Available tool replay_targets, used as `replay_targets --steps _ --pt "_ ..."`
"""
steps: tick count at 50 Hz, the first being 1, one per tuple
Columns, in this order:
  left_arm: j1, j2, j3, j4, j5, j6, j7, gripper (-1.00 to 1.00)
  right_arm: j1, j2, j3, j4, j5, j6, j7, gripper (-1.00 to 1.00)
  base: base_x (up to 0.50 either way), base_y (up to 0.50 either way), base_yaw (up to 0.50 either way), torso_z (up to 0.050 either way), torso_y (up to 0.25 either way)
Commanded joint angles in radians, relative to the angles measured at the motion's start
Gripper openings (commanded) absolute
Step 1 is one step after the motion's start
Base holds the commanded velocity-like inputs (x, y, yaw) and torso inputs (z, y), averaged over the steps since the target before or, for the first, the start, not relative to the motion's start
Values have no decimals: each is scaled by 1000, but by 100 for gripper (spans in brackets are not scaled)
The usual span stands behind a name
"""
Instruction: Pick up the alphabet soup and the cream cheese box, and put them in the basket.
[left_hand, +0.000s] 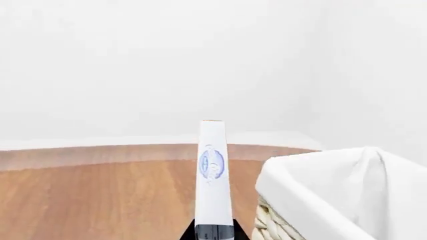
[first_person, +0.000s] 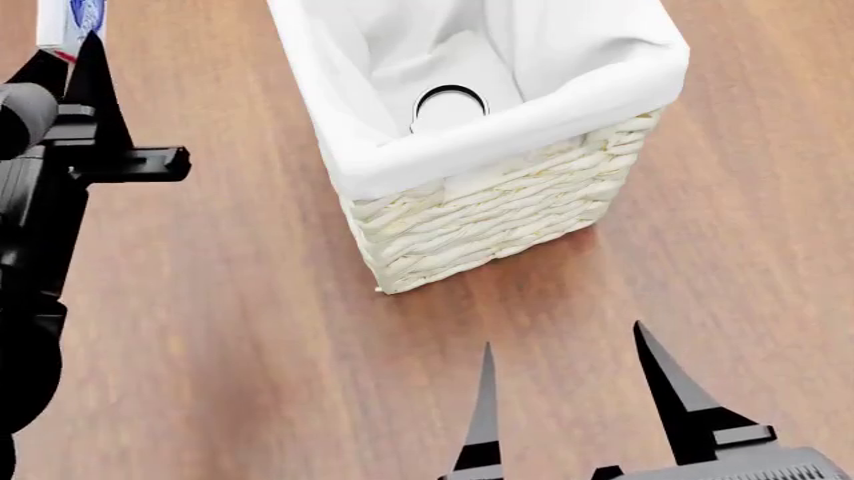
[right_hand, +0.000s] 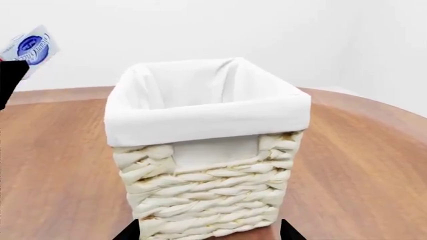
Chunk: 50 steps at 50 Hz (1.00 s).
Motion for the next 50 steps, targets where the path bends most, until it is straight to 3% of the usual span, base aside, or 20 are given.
replay_targets --steps 1,17,27,33,40,50 --pt "-150 -29 10 95 -25 -91 17 -100 -4 4 3 -6 -2 -2 -5 100 0 0 0 0 0" --pt "-431 15 96 43 -124 -278 168 -100 -11 11 3 -30 -31 20 12 100 0 0 0 0 1" --pt "-550 40 168 -78 -201 -391 341 -100 1 15 7 -46 -15 41 6 100 0 0 0 0 1" --pt "-580 40 184 -94 -339 -514 468 -100 -13 5 5 -32 -29 34 8 100 0 0 0 0 0" --pt "-632 60 189 -164 -416 -636 475 -100 0 7 10 -46 -10 52 4 100 0 0 0 0 1" --pt "-625 54 220 -164 -415 -649 505 -100 -7 3 12 -43 -12 50 2 100 0 0 0 0 1"
